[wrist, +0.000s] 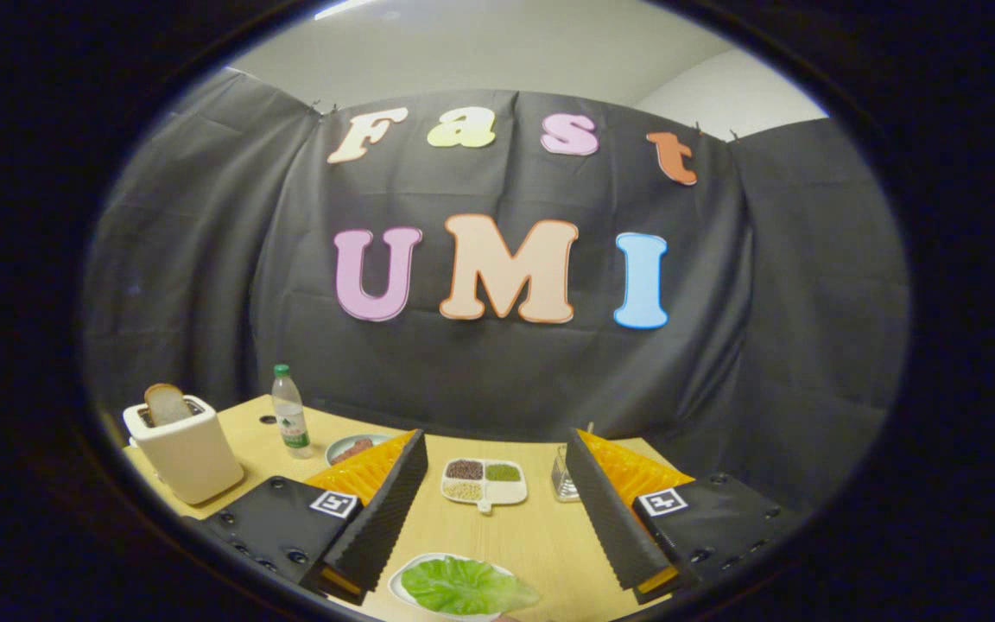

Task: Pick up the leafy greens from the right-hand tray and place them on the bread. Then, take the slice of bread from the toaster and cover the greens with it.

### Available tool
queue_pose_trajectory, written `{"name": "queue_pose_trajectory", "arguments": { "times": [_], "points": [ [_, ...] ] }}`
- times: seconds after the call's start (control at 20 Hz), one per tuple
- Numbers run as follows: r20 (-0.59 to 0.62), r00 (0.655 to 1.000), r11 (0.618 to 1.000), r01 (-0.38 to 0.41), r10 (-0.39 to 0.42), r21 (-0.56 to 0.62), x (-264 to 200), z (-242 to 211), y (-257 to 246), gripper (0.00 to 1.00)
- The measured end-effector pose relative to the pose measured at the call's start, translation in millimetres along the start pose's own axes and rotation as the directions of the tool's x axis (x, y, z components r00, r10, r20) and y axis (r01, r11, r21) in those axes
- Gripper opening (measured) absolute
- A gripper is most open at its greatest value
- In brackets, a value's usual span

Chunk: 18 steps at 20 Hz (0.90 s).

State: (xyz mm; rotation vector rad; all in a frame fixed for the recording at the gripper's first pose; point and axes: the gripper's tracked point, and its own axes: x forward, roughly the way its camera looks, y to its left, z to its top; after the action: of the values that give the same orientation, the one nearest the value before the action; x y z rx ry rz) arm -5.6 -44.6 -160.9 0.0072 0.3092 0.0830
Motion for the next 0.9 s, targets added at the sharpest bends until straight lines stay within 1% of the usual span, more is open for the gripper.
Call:
{"name": "queue_pose_trajectory", "arguments": {
  "times": [0.15,0.35,0.65,0.9],
  "points": [
    [-0.092,0.996,1.000,-0.012,0.013,0.009,4.3,-43.3,-8.2,1.00],
    [-0.205,0.978,1.000,-0.025,0.027,0.012,7.0,-102.6,-18.6,1.00],
    [-0.344,0.937,0.998,-0.041,0.054,0.043,7.0,-180.2,-28.6,1.00],
    [-0.437,0.894,0.994,-0.061,0.093,0.087,6.6,-226.2,-27.2,1.00]
  ]
}}
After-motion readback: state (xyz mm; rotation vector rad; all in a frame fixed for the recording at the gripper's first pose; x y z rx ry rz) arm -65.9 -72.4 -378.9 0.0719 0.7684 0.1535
